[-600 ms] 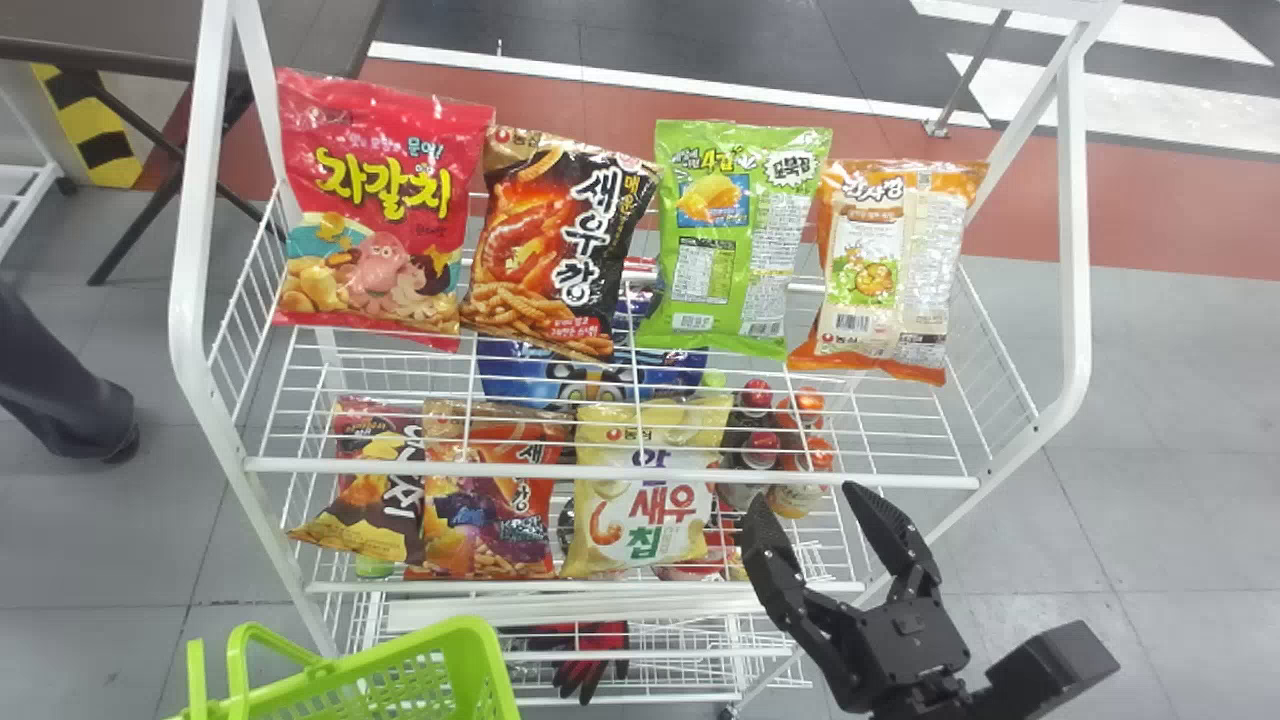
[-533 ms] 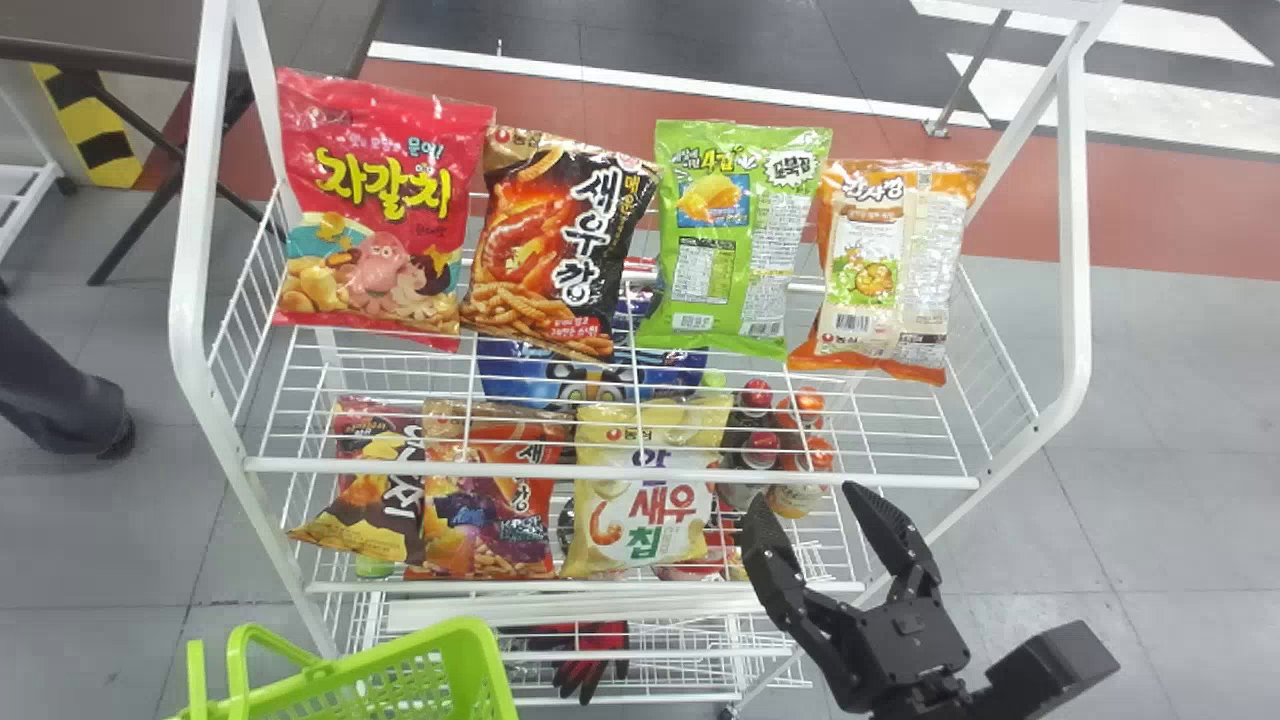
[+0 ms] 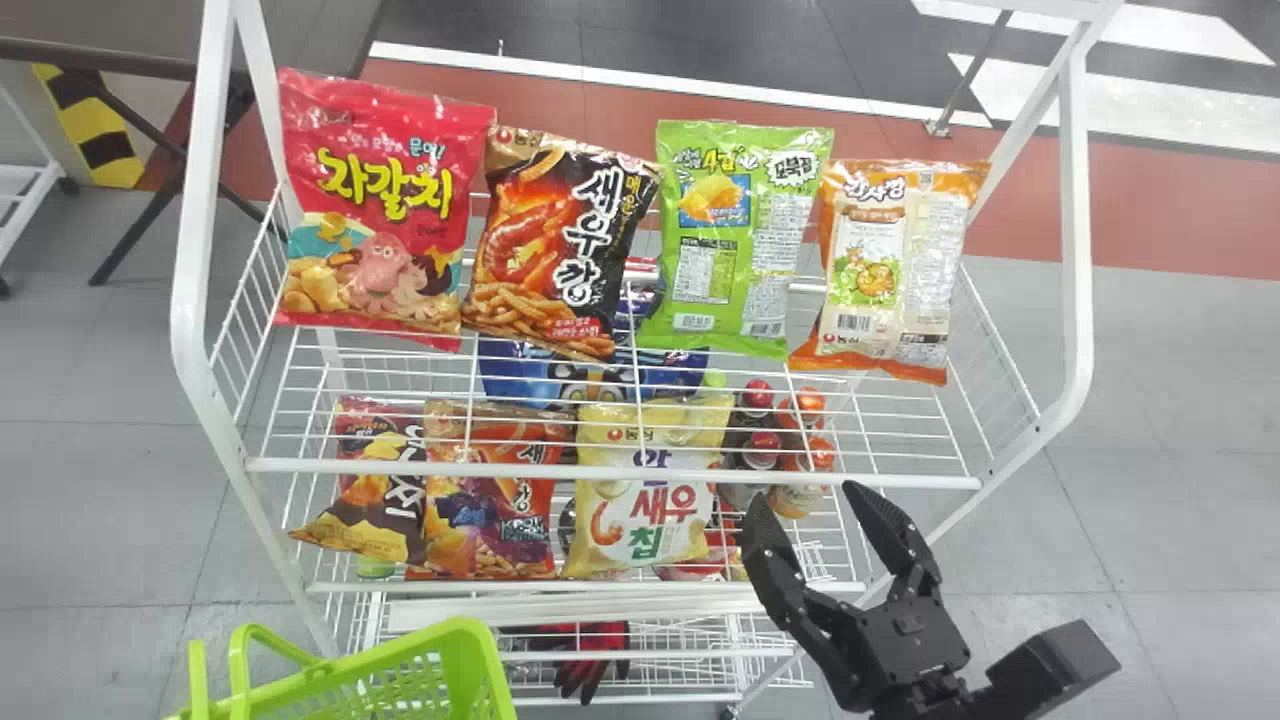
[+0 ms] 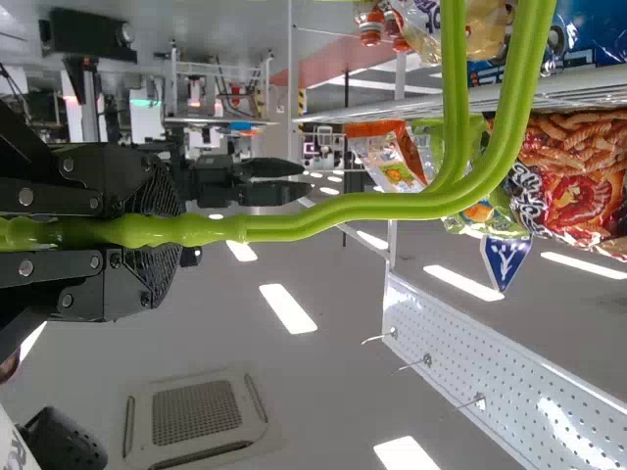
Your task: Hold basket handle with left hand then pick Gkobukchip with right hand and place into basket
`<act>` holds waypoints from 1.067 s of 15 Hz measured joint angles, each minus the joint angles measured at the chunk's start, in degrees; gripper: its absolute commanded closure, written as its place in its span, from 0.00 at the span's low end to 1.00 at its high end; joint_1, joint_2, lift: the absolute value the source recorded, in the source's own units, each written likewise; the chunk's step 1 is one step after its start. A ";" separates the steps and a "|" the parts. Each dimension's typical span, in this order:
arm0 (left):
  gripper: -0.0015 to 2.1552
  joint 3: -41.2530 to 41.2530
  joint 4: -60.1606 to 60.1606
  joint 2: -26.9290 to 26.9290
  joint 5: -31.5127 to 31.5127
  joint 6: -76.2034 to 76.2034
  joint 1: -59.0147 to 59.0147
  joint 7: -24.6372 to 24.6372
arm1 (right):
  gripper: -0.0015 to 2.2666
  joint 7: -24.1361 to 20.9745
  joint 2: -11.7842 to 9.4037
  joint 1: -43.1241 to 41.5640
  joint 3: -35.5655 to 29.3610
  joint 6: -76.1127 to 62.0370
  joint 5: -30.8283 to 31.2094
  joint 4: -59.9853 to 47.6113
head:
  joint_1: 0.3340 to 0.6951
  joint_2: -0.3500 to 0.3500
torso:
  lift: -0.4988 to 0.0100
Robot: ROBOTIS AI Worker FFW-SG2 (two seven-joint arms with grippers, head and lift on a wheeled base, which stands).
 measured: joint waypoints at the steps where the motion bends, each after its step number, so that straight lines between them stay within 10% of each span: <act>1: 1.00 0.00 0.02 0.00 0.00 0.00 -0.03 0.01 | 0.04 -0.01 0.00 -0.10 0.00 0.00 0.00 0.01 | 1.00 0.21 | 0.98; 16: 1.00 0.02 0.12 0.39 0.09 1.22 -1.19 -0.08 | 0.03 -8.47 0.49 -22.77 1.67 26.36 5.15 0.24 | 1.00 0.31 | 0.98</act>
